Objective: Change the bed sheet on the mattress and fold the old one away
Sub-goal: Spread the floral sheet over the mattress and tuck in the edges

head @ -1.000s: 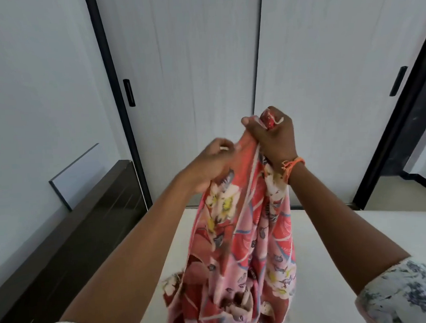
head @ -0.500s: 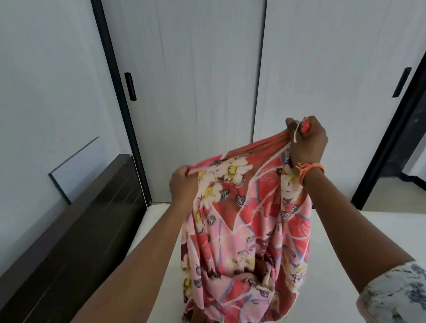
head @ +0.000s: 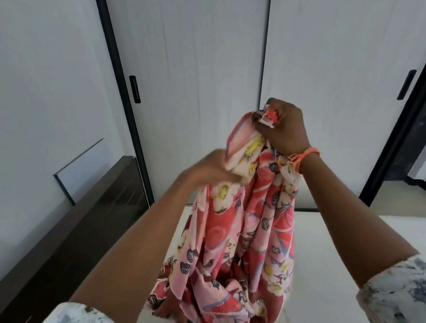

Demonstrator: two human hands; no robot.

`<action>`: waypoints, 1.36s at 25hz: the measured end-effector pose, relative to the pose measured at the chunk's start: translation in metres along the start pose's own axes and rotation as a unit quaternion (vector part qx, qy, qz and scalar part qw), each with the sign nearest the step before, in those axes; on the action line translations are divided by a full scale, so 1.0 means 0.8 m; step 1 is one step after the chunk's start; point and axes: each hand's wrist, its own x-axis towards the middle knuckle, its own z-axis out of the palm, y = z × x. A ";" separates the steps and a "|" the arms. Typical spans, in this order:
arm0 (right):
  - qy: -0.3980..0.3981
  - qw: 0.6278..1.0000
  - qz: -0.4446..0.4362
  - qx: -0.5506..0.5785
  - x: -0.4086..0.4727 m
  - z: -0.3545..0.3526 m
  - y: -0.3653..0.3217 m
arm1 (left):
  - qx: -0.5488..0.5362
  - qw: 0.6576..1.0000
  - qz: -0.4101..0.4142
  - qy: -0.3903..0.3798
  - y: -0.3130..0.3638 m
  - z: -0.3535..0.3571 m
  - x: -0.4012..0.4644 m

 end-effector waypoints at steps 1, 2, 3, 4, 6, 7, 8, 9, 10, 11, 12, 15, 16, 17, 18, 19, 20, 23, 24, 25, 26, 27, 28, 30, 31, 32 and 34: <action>0.040 0.999 -0.004 -0.029 0.004 0.000 0.003 | 0.075 0.996 -0.050 0.022 -0.028 0.013 0.000; 0.077 0.996 0.012 -0.046 0.008 -0.004 0.006 | 0.124 0.986 -0.084 0.070 -0.055 0.023 -0.002; 0.108 0.992 0.037 -0.055 0.009 -0.011 0.013 | 0.157 0.974 -0.110 0.123 -0.079 0.029 -0.006; 0.135 0.986 0.067 -0.064 0.009 -0.018 0.021 | 0.178 0.958 -0.136 0.178 -0.102 0.030 -0.011; 0.167 0.972 0.137 -0.091 0.003 -0.033 0.043 | 0.157 0.924 -0.200 0.286 -0.145 0.017 -0.018; 0.179 0.963 0.169 -0.110 -0.002 -0.038 0.055 | 0.113 0.904 -0.227 0.343 -0.161 0.005 -0.021; 0.187 0.955 0.196 -0.122 -0.009 -0.039 0.063 | 0.045 0.879 -0.252 0.403 -0.175 -0.010 -0.023; 0.193 0.949 0.215 -0.127 -0.015 -0.038 0.069 | -0.036 0.845 -0.269 0.460 -0.180 -0.029 -0.024; 0.198 0.945 0.227 -0.128 -0.022 -0.038 0.073 | -0.108 0.812 -0.269 0.506 -0.176 -0.050 -0.023; 0.203 0.942 0.237 -0.126 -0.026 -0.036 0.076 | -0.149 0.792 -0.261 0.531 -0.164 -0.069 -0.024; 0.203 0.939 0.249 -0.125 -0.028 -0.035 0.076 | -0.141 0.790 -0.248 0.543 -0.153 -0.085 -0.021; 0.148 0.943 0.281 -0.102 -0.026 -0.022 0.073 | 0.017 0.851 -0.188 0.489 -0.092 -0.104 -0.018; 0.111 0.952 0.269 -0.091 -0.027 -0.014 0.067 | 0.038 0.883 -0.165 0.437 -0.066 -0.097 -0.021; 0.068 0.965 0.244 -0.075 -0.029 -0.004 0.061 | 0.017 0.916 -0.136 0.378 -0.039 -0.083 -0.026; 0.012 0.977 0.210 -0.046 -0.032 0.006 0.050 | -0.028 0.944 -0.102 0.313 -0.018 -0.067 -0.029; -0.060 0.983 0.176 -0.002 -0.035 0.016 0.039 | -0.069 0.964 -0.063 0.249 0.002 -0.052 -0.032; -0.142 0.977 0.150 0.048 -0.038 0.026 0.027 | -0.104 0.978 -0.025 0.180 0.019 -0.039 -0.034; -0.282 0.951 0.089 0.095 -0.039 0.049 0.006 | -0.118 0.991 0.043 0.040 0.037 -0.023 -0.030; -0.257 0.962 0.064 0.068 -0.037 0.051 0.003 | -0.067 0.995 0.049 0.055 0.032 -0.029 -0.025; -0.215 0.975 0.042 0.033 -0.033 0.050 0.005 | 0.015 0.994 0.050 0.095 0.025 -0.036 -0.020; -0.166 0.985 0.035 -0.008 -0.029 0.044 0.010 | 0.113 0.982 0.045 0.143 0.013 -0.043 -0.016; -0.118 0.991 0.047 -0.052 -0.025 0.038 0.018 | 0.192 0.963 0.033 0.184 0.002 -0.048 -0.017; -0.080 0.989 0.071 -0.098 -0.021 0.031 0.026 | 0.245 0.945 0.015 0.214 -0.013 -0.053 -0.018; -0.057 0.972 0.134 -0.184 -0.014 0.019 0.038 | 0.276 0.929 -0.024 0.244 -0.041 -0.057 -0.023; -0.061 0.962 0.166 -0.207 -0.012 0.016 0.041 | 0.281 0.923 -0.047 0.259 -0.054 -0.058 -0.024; -0.055 0.956 0.186 -0.219 -0.011 0.013 0.044 | 0.295 0.912 -0.072 0.276 -0.067 -0.059 -0.026; -0.006 0.949 0.225 -0.221 -0.008 0.004 0.053 | 0.338 0.879 -0.132 0.309 -0.088 -0.066 -0.032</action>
